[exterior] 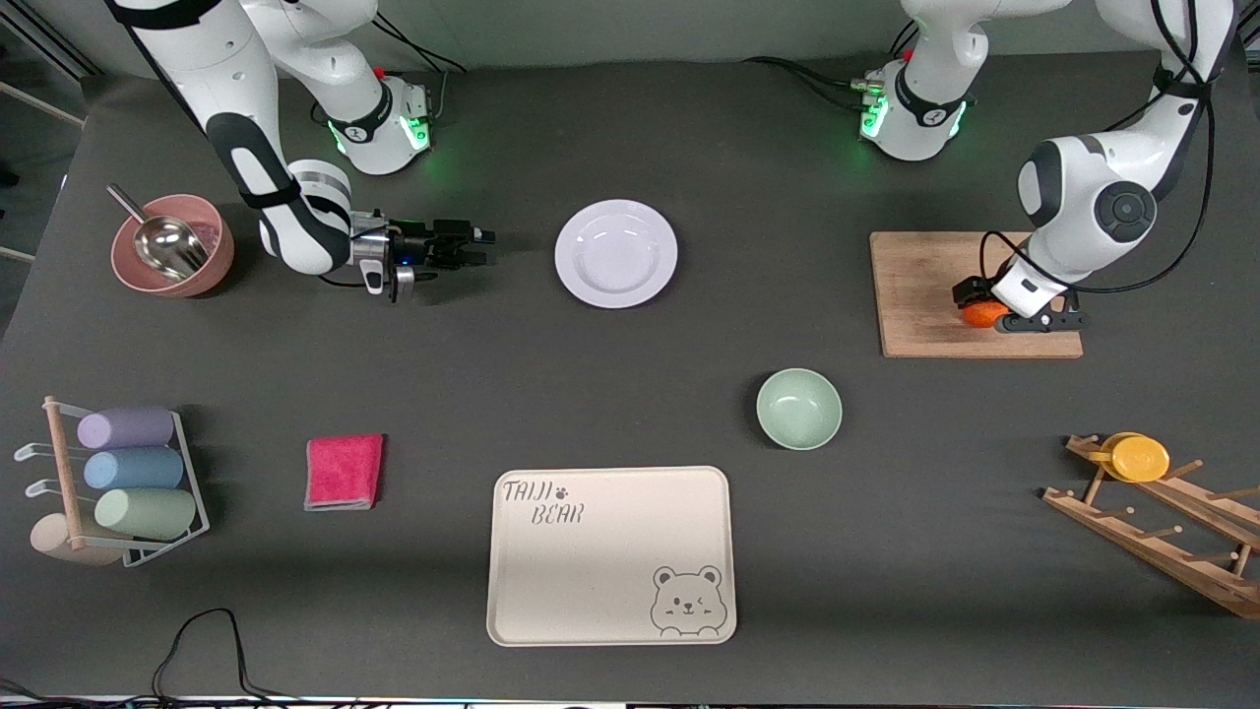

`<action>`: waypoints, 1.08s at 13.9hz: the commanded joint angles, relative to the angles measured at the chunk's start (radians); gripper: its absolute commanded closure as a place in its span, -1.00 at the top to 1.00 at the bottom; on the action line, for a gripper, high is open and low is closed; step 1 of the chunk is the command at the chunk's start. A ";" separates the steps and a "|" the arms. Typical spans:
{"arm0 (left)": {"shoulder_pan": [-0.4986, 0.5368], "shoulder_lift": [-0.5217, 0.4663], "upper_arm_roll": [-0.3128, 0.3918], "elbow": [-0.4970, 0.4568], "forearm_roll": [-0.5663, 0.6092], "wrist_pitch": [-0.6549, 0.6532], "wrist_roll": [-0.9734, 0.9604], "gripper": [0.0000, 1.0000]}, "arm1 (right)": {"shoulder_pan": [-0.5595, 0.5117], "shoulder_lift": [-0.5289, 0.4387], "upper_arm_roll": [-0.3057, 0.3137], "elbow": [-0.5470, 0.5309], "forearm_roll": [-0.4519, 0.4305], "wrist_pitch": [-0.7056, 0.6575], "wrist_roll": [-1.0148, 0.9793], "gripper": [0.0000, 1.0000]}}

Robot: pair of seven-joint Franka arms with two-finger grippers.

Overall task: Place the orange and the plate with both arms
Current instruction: 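Grasp the orange with the left gripper while the right gripper grips the plate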

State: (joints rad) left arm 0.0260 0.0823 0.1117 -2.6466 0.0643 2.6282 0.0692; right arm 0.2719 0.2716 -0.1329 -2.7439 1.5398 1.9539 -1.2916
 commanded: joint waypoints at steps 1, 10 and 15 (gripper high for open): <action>0.002 -0.003 -0.001 -0.003 0.006 0.012 0.015 0.01 | -0.010 0.050 -0.007 0.016 0.028 -0.033 -0.066 1.00; -0.011 -0.013 -0.004 0.010 0.003 0.009 0.006 -1.00 | -0.020 0.084 -0.007 0.030 0.028 -0.032 -0.092 0.23; -0.014 -0.042 -0.010 0.063 0.003 -0.043 0.003 -1.00 | -0.022 0.095 -0.007 0.033 0.028 -0.032 -0.121 -0.02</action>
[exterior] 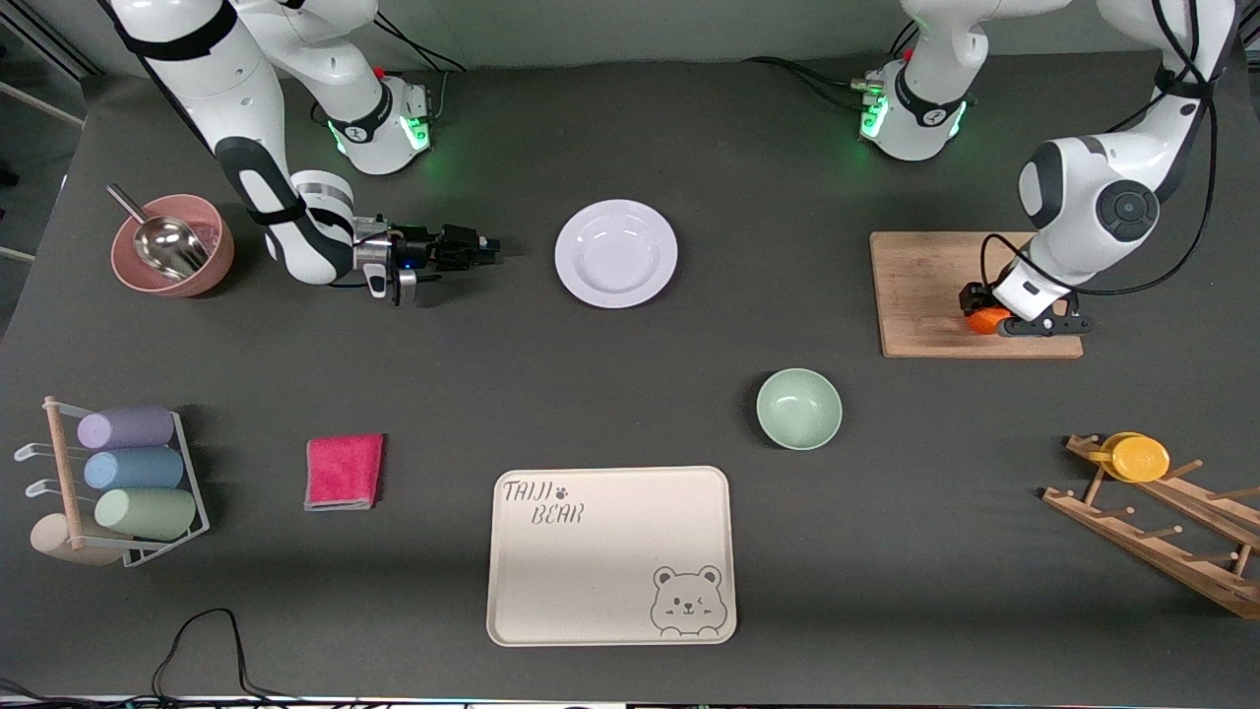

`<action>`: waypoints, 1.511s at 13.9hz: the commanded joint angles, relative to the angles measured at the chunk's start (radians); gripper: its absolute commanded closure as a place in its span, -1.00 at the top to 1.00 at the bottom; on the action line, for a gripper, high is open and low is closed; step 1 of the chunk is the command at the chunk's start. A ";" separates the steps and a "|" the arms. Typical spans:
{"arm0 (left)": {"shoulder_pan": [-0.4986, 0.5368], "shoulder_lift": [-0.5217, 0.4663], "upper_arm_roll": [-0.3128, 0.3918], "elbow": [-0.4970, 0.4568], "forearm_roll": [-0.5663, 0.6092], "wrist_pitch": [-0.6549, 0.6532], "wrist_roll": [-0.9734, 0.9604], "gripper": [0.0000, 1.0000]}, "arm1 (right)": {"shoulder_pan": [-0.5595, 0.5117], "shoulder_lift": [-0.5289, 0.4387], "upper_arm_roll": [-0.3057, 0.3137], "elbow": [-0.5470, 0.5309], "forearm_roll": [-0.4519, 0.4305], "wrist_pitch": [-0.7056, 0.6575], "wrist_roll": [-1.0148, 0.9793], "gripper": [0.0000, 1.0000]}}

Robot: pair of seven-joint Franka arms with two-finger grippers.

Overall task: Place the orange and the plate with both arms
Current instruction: 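Lift the orange off the cutting board with the left gripper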

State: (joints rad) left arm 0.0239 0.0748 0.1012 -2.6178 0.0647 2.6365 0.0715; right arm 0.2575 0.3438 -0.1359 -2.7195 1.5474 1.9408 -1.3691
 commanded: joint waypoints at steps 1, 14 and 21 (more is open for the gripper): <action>-0.018 -0.038 0.000 0.083 0.003 -0.129 -0.004 -1.00 | -0.007 0.023 -0.004 0.009 0.020 -0.019 -0.044 -0.02; -0.076 0.038 -0.047 1.063 -0.013 -1.174 -0.013 -1.00 | -0.012 0.049 -0.004 0.021 0.022 -0.020 -0.094 -0.11; -0.117 0.178 -0.263 1.242 -0.095 -1.232 -0.452 -1.00 | -0.012 0.061 -0.004 0.035 0.022 -0.062 -0.108 -0.10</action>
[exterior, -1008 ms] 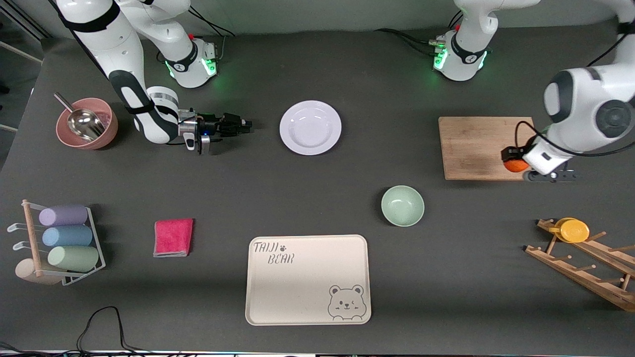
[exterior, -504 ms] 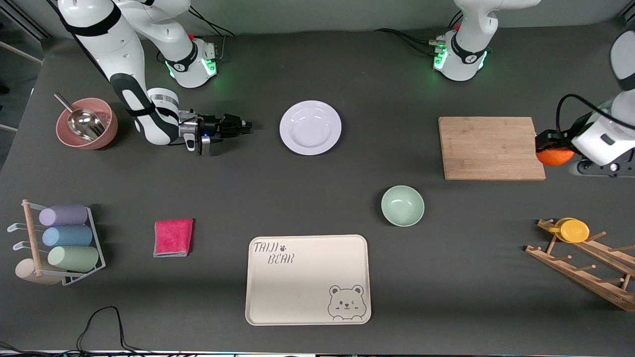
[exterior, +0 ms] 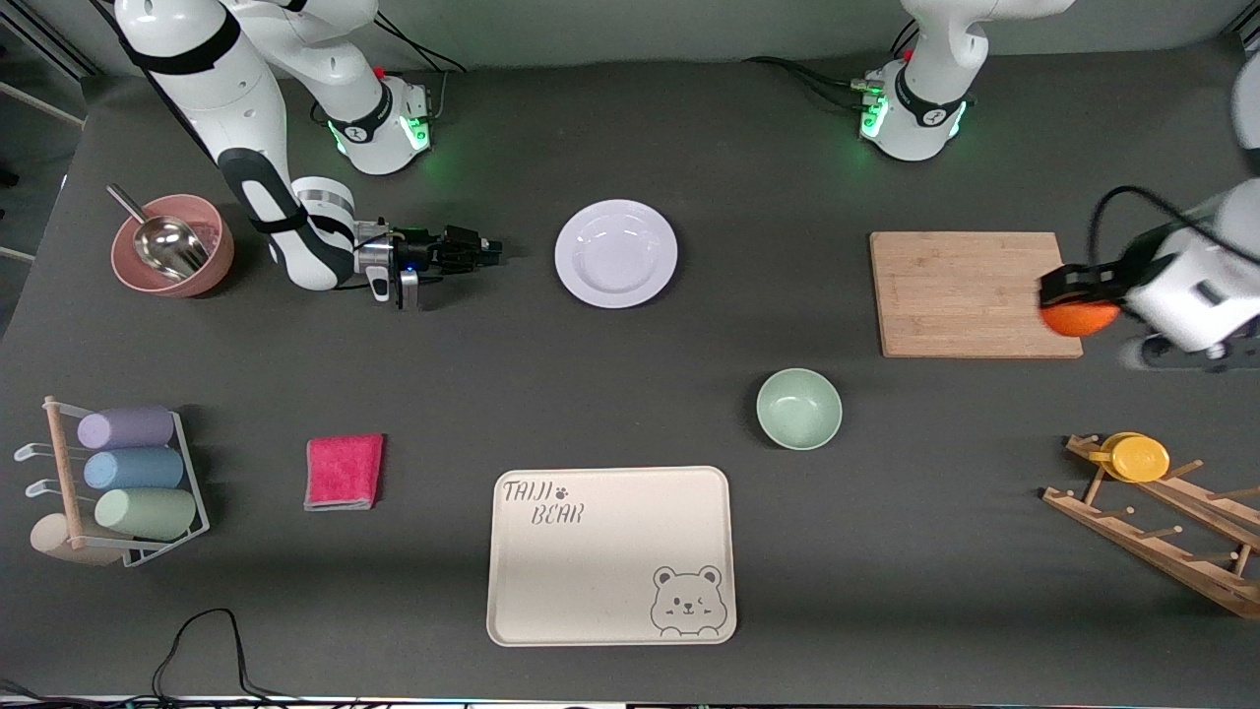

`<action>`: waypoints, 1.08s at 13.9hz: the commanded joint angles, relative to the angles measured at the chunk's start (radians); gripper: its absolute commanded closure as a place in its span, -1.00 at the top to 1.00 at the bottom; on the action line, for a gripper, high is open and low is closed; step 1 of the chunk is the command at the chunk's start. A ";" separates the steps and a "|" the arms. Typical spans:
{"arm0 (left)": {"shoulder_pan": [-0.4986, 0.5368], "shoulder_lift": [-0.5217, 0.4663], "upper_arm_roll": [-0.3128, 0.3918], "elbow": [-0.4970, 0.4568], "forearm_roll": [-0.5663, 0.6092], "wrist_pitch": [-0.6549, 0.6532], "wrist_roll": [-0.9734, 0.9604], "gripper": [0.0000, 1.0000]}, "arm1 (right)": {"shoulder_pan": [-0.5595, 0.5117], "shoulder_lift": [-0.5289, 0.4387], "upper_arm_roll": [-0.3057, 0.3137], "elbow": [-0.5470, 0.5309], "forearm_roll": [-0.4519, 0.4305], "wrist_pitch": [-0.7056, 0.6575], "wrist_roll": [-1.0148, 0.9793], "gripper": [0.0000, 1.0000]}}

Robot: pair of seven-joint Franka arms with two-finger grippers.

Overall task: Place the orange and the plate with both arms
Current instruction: 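Lift the orange off the cutting board with the left gripper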

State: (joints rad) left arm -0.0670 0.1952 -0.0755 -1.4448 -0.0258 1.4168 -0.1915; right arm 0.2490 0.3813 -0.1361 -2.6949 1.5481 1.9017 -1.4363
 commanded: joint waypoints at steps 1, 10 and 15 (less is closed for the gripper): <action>-0.028 0.094 -0.145 0.108 -0.005 0.017 -0.298 -1.00 | -0.004 0.025 -0.003 0.010 0.021 -0.023 -0.041 -0.10; -0.152 0.265 -0.253 0.261 0.027 0.065 -0.638 -1.00 | -0.004 0.041 -0.003 0.018 0.021 -0.021 -0.049 -0.10; -0.226 0.277 -0.253 0.025 0.089 0.342 -0.715 -1.00 | -0.004 0.051 -0.003 0.024 0.021 -0.023 -0.055 -0.10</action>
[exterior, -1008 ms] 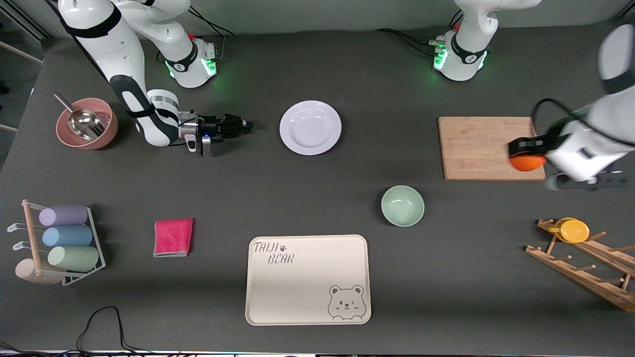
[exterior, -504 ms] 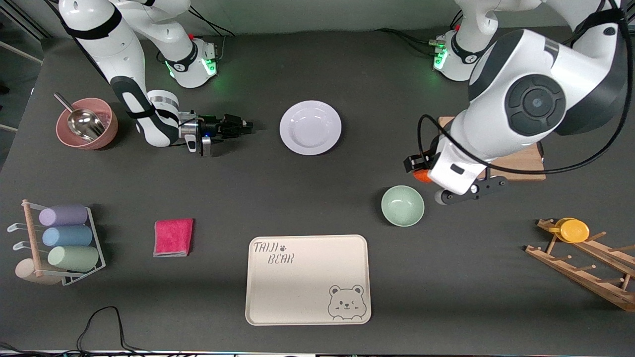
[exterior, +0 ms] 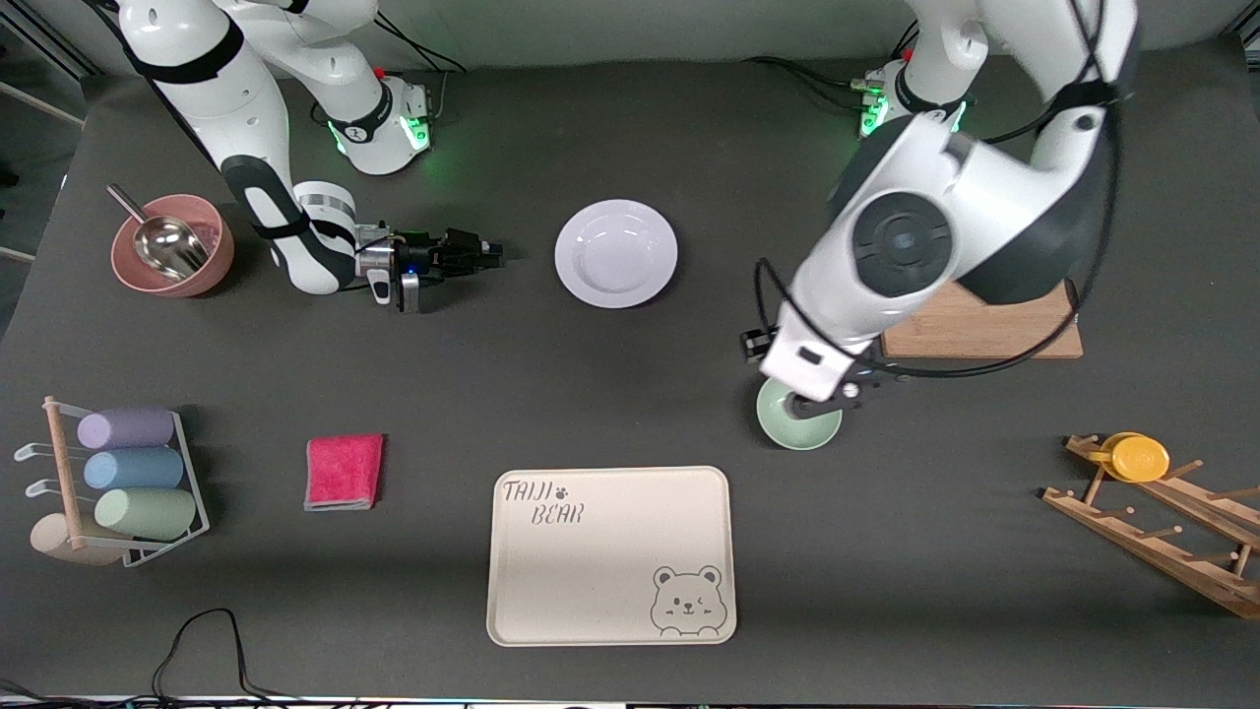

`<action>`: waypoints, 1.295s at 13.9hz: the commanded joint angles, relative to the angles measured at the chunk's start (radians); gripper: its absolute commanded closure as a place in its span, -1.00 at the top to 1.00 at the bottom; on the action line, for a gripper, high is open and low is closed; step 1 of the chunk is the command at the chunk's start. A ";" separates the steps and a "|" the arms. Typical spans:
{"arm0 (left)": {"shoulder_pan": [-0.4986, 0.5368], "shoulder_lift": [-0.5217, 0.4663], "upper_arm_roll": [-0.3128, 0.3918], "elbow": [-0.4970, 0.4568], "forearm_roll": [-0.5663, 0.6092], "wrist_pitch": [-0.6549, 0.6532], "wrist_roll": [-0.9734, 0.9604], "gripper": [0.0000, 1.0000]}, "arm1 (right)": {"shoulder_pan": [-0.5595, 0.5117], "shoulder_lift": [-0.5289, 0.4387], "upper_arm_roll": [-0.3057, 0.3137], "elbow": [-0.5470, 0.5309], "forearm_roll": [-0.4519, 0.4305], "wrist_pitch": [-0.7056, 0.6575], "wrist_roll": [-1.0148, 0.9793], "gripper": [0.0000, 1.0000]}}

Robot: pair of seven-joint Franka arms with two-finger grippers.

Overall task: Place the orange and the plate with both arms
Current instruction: 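Lift the orange off the cutting board with the left gripper, then carry the orange over the white plate and lower it with the left gripper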

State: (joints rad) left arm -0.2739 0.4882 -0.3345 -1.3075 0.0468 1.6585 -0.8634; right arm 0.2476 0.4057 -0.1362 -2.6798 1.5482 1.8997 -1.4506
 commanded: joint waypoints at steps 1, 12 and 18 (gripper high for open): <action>-0.036 -0.016 0.005 -0.155 0.016 0.151 -0.080 -1.00 | -0.002 0.027 -0.003 0.009 0.021 -0.021 -0.040 -0.10; -0.364 0.001 0.005 -0.468 0.010 0.492 -0.398 -1.00 | -0.004 0.027 -0.003 0.009 0.021 -0.022 -0.040 -0.10; -0.442 0.084 0.006 -0.527 0.019 0.684 -0.474 -1.00 | -0.005 0.027 -0.003 0.009 0.021 -0.022 -0.040 -0.10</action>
State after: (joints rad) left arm -0.6902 0.5597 -0.3446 -1.8333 0.0499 2.3045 -1.3012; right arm 0.2470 0.4096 -0.1363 -2.6775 1.5482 1.8978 -1.4558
